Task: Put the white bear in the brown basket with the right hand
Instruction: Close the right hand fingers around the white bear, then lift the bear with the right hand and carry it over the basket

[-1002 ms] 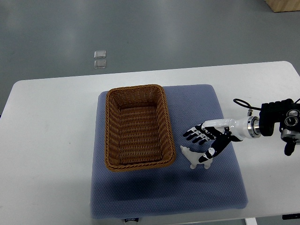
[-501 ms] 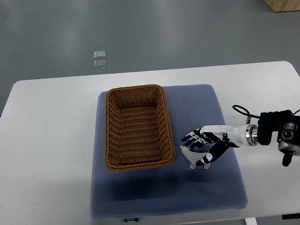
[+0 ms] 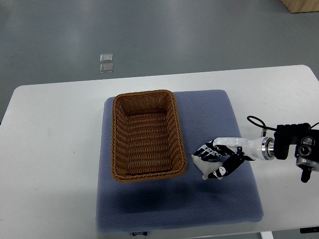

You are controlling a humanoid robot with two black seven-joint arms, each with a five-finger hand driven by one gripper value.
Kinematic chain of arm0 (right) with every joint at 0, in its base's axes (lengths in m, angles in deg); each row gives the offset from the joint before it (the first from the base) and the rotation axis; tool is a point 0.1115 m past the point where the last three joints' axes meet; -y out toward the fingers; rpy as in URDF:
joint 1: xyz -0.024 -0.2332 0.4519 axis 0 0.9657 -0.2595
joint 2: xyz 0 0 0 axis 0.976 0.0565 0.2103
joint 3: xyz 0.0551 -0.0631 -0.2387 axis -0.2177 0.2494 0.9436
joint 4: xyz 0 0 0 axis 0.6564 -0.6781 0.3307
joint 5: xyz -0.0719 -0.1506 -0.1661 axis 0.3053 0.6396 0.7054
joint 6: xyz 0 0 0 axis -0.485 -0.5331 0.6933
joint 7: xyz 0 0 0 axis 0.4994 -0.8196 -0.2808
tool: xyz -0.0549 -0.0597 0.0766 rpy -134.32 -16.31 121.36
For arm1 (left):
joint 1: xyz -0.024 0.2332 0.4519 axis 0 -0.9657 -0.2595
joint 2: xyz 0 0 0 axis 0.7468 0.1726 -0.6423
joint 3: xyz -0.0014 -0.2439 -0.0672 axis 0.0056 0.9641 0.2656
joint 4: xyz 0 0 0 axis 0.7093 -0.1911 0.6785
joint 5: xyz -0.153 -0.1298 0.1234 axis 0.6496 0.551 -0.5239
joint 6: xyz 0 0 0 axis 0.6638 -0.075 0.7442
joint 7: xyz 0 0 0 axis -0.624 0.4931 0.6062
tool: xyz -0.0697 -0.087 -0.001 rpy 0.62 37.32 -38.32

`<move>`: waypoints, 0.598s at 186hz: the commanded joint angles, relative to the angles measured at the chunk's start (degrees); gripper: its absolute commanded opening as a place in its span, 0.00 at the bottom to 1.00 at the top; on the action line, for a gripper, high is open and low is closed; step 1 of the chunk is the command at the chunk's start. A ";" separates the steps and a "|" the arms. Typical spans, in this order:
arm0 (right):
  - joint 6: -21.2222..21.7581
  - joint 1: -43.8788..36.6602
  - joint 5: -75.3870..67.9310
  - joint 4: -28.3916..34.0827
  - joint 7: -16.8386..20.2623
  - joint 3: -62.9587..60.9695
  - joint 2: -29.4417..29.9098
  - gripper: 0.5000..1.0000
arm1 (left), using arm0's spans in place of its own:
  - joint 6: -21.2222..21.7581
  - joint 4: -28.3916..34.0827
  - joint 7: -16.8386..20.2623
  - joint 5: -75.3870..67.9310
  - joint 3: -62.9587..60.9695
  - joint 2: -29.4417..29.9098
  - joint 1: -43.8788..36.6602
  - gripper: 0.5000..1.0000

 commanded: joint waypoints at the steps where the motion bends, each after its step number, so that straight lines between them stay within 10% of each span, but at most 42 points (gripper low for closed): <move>1: -0.06 0.12 0.84 -0.01 -0.38 0.02 0.05 0.44 | 0.01 0.00 0.02 0.00 -0.06 0.00 0.02 1.00; 41: -0.06 0.12 3.04 -0.01 -1.34 0.02 -0.12 0.00 | 0.01 -0.01 0.02 0.00 -0.06 0.00 0.02 1.00; 111: 3.36 -3.93 2.77 -0.01 -1.43 -5.87 -3.55 0.00 | -0.08 0.00 0.02 0.00 -0.06 0.00 0.02 1.00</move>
